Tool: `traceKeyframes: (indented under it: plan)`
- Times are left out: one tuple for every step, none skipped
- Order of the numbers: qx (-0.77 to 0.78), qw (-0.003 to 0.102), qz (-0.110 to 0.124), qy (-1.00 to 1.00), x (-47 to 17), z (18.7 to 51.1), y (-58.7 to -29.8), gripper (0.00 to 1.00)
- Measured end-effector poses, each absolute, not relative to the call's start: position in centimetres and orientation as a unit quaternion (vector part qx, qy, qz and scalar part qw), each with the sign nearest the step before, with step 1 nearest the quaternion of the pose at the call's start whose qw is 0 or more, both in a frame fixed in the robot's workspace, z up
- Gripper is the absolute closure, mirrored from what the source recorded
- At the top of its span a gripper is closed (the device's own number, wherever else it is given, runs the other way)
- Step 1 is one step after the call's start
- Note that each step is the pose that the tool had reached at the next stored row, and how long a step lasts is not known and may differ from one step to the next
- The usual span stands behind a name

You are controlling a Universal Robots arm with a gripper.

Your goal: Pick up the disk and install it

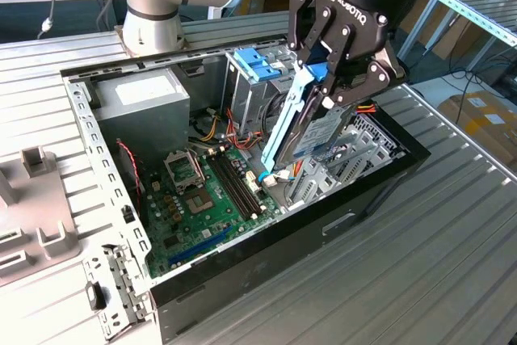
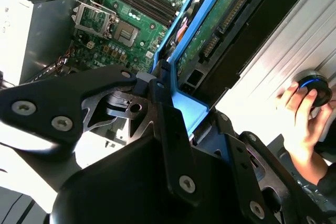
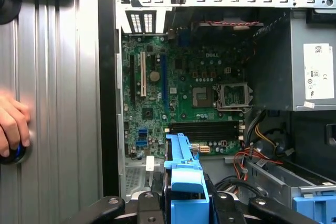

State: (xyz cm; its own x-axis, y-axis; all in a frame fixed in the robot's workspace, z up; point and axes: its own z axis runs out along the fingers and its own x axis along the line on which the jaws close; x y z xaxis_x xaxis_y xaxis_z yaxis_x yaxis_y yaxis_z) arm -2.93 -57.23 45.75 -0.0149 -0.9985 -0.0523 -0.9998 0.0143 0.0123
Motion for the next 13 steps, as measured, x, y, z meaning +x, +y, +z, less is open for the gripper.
traceKeyframes:
  plan:
    - [-0.703,0.014,0.023,0.711,-2.9,45.7,-57.2,0.63]
    - [-0.704,0.014,0.023,0.709,-2.8,45.7,-57.2,0.63]
    - [-0.705,0.014,0.023,0.709,-2.7,45.7,-57.2,0.63]
    - [-0.706,0.014,0.023,0.708,-2.7,45.7,-57.2,0.63]
    - [-0.707,0.014,0.023,0.707,-2.6,45.7,-57.2,0.63]
    - [-0.707,0.014,0.023,0.707,-2.5,45.7,-57.2,0.63]
    - [-0.707,0.014,0.023,0.706,-2.4,45.7,-57.2,0.63]
    - [-0.708,0.014,0.023,0.706,-2.1,45.7,-57.2,0.63]
    - [-0.708,0.014,0.023,0.706,-1.9,45.7,-57.2,0.63]
    - [-0.708,0.014,0.023,0.706,-1.8,45.7,-57.2,0.63]
    - [-0.708,0.014,0.023,0.705,-1.8,45.7,-57.2,0.63]
    - [-0.708,0.014,0.023,0.705,-1.7,45.6,-57.2,0.63]
    - [-0.709,0.014,0.023,0.705,-1.5,45.6,-57.2,0.63]
